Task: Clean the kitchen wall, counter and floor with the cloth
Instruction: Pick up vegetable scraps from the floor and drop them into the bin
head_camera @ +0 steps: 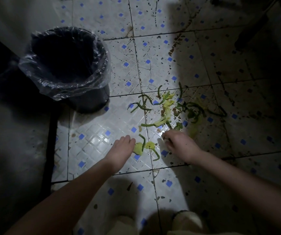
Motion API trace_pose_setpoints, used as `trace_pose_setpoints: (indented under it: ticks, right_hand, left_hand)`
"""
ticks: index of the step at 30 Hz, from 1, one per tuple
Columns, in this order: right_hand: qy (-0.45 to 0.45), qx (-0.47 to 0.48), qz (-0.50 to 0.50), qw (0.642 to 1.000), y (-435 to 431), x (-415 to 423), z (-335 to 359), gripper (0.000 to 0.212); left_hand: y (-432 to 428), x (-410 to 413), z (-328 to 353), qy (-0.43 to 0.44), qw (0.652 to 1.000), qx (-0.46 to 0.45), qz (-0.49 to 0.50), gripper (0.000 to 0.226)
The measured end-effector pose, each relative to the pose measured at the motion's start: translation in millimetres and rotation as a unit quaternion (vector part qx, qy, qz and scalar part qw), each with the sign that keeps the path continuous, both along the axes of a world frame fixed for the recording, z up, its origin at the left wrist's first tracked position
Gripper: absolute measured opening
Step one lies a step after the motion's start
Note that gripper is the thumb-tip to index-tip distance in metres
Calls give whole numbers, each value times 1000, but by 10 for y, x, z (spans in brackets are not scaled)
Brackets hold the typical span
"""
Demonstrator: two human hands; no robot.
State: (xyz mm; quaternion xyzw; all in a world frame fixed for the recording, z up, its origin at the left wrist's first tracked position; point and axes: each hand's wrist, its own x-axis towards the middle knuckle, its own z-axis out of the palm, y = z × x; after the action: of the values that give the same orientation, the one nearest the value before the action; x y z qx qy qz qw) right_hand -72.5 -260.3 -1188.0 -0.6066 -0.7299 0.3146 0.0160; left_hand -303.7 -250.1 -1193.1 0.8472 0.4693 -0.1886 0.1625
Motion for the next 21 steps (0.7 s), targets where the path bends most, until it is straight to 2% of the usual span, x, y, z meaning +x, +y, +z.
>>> trace_pose_setpoints:
  ticks: [5,9,13,17,21]
  right_hand:
    - [9,10,71,997,83,-222,-43,36]
    - [-14,8,162,987,156,-403,-126,62]
    - [-79,5,273,959,183,-507,-242,82]
    - [-132,37,328,935,165,-479,-339,79]
    - [-115,71,302,944,107,-437,-396,68]
  left_hand:
    - [25,-119,27,-8,999,8,36,42]
    - [24,-238,37,-29,996,37,76,41]
    - [45,-358,60,-47,992,42,113,33]
    - [48,-416,97,-39,990,35,133,35]
    - [58,-439,117,-50,988,34,142,37]
